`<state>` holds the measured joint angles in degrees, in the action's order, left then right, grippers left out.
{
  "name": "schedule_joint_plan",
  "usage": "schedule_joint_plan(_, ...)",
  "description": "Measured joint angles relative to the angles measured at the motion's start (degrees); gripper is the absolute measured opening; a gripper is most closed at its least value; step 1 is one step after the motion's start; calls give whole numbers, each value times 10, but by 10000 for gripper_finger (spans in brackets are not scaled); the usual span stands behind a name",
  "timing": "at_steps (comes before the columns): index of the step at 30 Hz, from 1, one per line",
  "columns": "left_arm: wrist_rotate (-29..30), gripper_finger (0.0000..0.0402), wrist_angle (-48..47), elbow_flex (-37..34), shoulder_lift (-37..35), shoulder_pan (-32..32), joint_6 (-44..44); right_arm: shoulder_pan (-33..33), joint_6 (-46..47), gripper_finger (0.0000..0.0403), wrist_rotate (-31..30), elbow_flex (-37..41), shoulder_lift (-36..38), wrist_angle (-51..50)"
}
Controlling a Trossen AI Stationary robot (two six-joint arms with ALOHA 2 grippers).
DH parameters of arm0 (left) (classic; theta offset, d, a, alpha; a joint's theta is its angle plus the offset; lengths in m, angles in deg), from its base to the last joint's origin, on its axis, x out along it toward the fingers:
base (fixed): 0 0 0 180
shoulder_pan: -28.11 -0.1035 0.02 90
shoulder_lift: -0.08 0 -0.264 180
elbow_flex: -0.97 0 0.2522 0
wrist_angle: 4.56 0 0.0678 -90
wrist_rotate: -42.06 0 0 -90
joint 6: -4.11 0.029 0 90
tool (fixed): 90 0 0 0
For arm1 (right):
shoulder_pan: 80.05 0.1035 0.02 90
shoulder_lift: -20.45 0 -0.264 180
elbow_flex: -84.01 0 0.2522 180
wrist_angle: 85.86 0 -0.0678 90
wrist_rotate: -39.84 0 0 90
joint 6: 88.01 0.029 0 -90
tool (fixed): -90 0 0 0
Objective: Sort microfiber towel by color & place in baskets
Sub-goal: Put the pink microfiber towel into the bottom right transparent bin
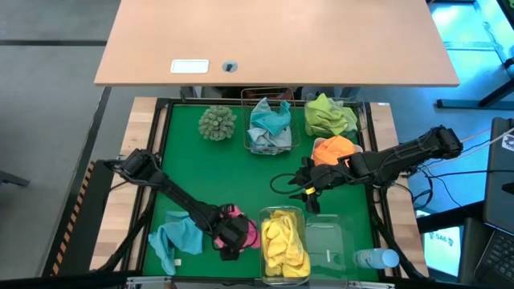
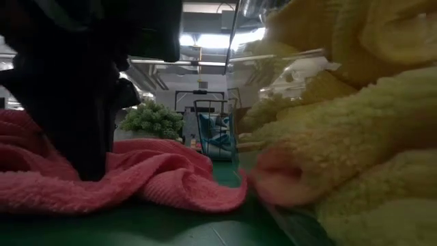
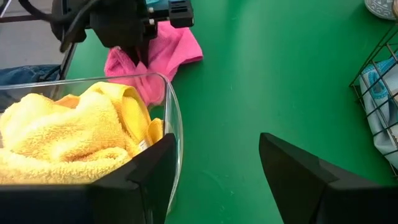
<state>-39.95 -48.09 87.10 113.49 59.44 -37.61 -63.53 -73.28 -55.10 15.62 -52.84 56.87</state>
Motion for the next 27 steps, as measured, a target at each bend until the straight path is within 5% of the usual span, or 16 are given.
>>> schedule_joint_plan(10, 18, 4, -190, 139, 2, -18, 35, 0, 0, 227, 0, 0, 0, 58)
schedule_joint_plan(19, 136, 2, -380, 293, 1, -26, 78, 0, 0, 227, 0, 0, 0, 73)
schedule_joint_plan(27, 219, 2, -416, 360, 0, -58, 96, 0, -15, 227, 0, 0, 0, 161)
